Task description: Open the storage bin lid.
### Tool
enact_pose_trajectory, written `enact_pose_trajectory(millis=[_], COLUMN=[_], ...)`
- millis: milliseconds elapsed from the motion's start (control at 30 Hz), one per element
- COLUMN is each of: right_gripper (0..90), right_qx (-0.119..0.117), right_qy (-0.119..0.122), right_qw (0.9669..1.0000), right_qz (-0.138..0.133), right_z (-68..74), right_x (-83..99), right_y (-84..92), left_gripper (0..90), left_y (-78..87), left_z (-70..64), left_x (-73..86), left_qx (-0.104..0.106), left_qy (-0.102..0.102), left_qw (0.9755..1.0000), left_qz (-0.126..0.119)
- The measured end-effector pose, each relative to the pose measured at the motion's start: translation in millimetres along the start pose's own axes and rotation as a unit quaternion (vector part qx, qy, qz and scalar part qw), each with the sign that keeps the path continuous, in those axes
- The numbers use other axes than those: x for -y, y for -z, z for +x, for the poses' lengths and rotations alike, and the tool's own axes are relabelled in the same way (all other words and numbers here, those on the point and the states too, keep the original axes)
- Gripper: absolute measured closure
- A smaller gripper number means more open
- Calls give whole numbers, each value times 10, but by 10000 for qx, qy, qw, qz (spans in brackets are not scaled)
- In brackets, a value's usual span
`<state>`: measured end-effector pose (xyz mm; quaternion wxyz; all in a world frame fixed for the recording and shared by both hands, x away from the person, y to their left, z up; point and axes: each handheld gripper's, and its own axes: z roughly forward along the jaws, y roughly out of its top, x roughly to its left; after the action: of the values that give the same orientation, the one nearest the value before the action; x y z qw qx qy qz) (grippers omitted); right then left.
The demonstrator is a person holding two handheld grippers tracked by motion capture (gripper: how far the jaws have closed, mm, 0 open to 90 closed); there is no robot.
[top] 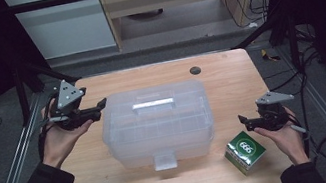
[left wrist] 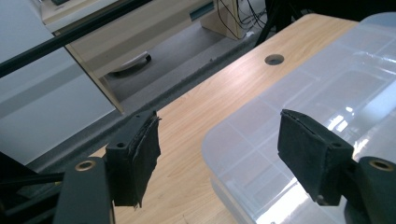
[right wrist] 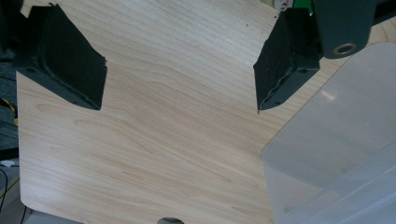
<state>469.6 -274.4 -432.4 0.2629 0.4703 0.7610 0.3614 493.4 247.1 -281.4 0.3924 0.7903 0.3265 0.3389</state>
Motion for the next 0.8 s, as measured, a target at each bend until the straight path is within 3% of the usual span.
enact_pose_trajectory(millis=[633,800], right_gripper=[165,164], right_qx=[-22,-33], right_qy=[34,16], right_qw=[10000,9999], right_qz=[75,96], right_z=[4,1], right_x=[4,9], right_y=[-35,-31], left_gripper=[297,302], left_y=[14,21], left_z=[-88,-130], left_x=[-32,-69], left_qx=[399,623], left_qy=[-473,-699], left_qw=[9980,9956], left_qz=[102,102])
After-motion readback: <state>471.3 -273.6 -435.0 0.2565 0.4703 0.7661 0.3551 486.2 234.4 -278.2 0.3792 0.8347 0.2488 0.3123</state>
